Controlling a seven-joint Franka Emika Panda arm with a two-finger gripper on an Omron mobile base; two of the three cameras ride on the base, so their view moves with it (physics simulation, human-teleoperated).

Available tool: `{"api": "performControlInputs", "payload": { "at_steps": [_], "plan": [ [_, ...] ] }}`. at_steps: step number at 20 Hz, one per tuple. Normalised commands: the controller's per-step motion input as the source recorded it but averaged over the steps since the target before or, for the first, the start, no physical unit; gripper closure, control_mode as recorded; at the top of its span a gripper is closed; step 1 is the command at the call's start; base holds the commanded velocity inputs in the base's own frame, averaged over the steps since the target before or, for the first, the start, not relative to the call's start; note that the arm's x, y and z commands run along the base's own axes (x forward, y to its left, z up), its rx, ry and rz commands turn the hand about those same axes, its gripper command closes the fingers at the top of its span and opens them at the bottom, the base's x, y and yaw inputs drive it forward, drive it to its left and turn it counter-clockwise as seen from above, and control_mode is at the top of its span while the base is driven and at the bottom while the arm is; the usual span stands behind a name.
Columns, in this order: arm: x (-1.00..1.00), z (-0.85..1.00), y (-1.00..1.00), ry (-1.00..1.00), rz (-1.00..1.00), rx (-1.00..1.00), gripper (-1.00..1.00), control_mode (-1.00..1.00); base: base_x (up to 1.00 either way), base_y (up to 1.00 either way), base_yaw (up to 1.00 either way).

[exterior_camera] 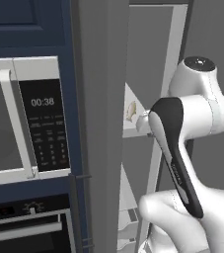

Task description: Take the pear, fish, and kiwi from the freezer and place them in the bowl on the counter.

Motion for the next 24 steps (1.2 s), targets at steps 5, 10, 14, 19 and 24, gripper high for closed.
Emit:
{"api": "performControlInputs", "payload": {
  "at_steps": [5,10,14,19,24],
  "plan": [
    [0.55,-0.20,0.23,-0.09,0.00,0.00,-1.00,-1.00,0.00,0.00,0.00],
    [0.56,-0.02,0.25,-0.01,0.00,0.00,-1.00,-1.00,0.00,0.00,0.00],
    [0.55,0.00,0.20,0.00,0.00,0.00,-1.00,-1.00,0.00,0.00,0.00],
    [0.64,-0.02,0.01,0.00,-0.02,0.00,-1.00,-1.00,0.00,0.00,0.00],
    [0.66,-0.08,0.00,0.00,-0.04,0.00,-1.00,-1.00,0.00,0.00,0.00]
  ]
}}
